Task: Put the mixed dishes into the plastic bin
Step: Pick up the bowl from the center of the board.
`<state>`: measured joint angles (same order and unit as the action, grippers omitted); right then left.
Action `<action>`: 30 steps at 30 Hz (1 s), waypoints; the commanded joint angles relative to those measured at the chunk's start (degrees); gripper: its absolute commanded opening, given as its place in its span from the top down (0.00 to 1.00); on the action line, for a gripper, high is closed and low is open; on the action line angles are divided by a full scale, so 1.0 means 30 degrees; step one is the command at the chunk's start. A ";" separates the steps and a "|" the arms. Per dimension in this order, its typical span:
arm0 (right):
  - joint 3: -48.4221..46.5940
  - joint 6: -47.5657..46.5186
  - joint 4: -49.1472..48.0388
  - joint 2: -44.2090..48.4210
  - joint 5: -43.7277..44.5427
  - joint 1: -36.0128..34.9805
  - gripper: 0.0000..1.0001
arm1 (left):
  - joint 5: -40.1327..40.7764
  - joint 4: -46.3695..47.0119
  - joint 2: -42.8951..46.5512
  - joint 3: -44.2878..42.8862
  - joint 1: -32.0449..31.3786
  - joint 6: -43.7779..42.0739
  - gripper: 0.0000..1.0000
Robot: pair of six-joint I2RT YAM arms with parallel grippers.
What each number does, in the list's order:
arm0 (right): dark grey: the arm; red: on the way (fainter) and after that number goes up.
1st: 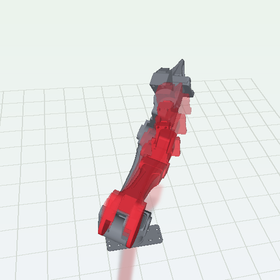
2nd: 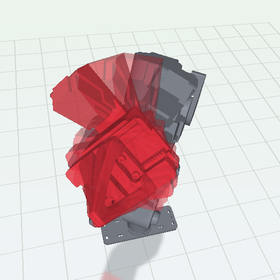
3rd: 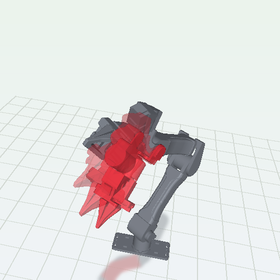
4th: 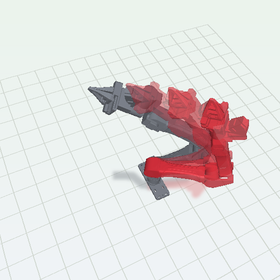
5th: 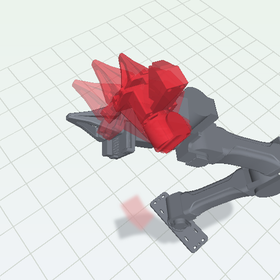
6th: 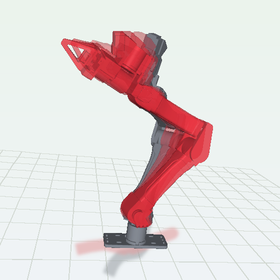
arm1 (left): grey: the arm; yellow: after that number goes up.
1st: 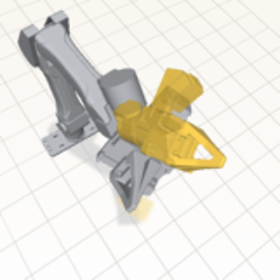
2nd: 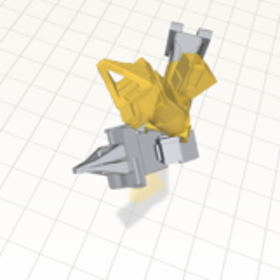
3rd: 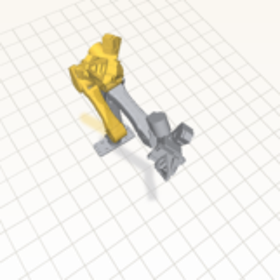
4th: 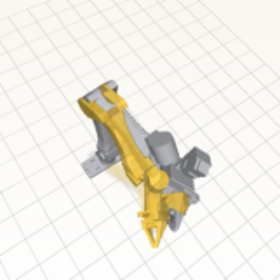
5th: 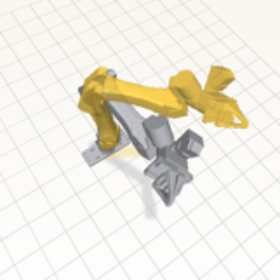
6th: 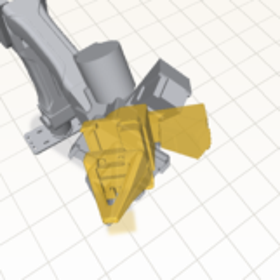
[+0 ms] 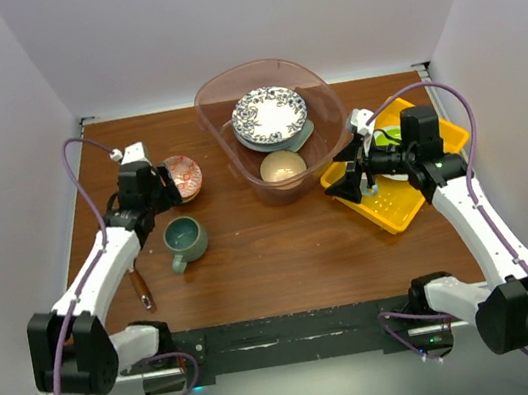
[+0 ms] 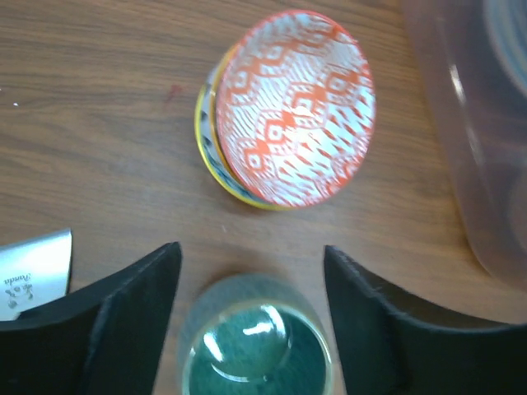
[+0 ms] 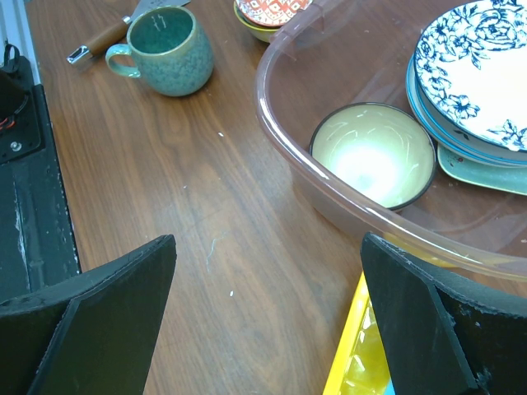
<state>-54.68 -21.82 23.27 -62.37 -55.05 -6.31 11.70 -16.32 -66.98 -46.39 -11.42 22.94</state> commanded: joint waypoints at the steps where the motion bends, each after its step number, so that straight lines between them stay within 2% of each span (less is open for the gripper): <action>1: -0.0671 -0.0313 0.0096 0.0252 -0.0518 0.0051 0.02 | -0.0005 0.1571 -0.2044 -0.2053 0.0730 -0.0438 0.34; 4: -0.0671 -0.0284 0.0096 0.0282 -0.0635 0.0022 0.02 | 0.0345 0.1396 -0.3334 -0.3137 0.0760 -0.0876 0.41; 11: -0.0730 -0.0284 0.0155 0.0399 -0.0665 0.0051 0.02 | 0.1283 0.0636 -0.5561 -0.5012 0.0789 -0.1757 0.46; 22: -0.0701 -0.0284 0.0154 0.0458 -0.0636 0.0022 0.02 | 0.1929 0.0254 -0.7672 -0.6156 0.0789 -0.2694 0.69; 30: -0.0730 -0.0313 0.0155 0.0516 -0.0635 0.0051 0.02 | 0.2222 0.0107 -0.8258 -0.6450 0.0789 -0.2959 0.75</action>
<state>-54.68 -21.93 23.31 -62.24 -55.48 -6.31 16.97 -16.67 -91.20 -63.13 -9.39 15.35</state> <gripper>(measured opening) 0.983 0.267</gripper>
